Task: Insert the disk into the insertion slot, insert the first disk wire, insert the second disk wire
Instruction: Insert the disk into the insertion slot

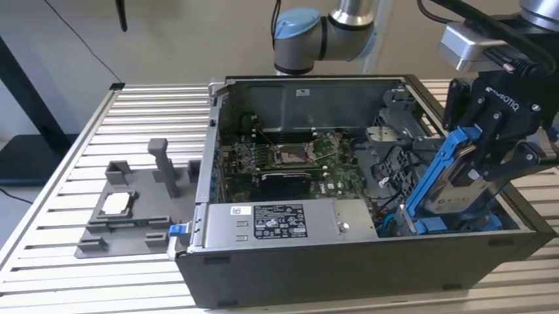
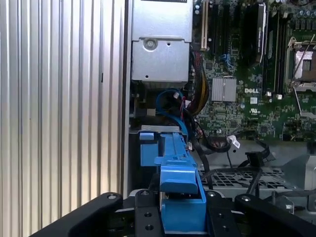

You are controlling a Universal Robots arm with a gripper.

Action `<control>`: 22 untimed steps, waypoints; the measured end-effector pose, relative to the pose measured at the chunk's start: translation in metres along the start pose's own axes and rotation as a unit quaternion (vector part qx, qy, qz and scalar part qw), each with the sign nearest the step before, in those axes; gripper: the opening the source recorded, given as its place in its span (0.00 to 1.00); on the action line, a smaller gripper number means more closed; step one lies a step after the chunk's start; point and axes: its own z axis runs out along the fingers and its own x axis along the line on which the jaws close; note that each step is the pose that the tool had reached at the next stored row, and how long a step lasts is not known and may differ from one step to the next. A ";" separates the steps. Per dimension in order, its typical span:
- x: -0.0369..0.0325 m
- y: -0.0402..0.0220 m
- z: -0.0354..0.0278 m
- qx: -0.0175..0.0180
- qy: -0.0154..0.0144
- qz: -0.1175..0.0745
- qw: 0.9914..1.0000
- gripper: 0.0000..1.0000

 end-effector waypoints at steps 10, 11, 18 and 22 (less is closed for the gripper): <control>0.0003 -0.0004 0.0182 0.000 -0.004 0.000 1.000 0.33; 0.0003 -0.0005 0.0201 0.000 -0.005 0.000 1.000 0.33; 0.0005 -0.0007 0.0313 0.000 -0.005 0.000 1.000 0.33; 0.0005 -0.0007 0.0318 0.000 -0.005 0.000 1.000 0.33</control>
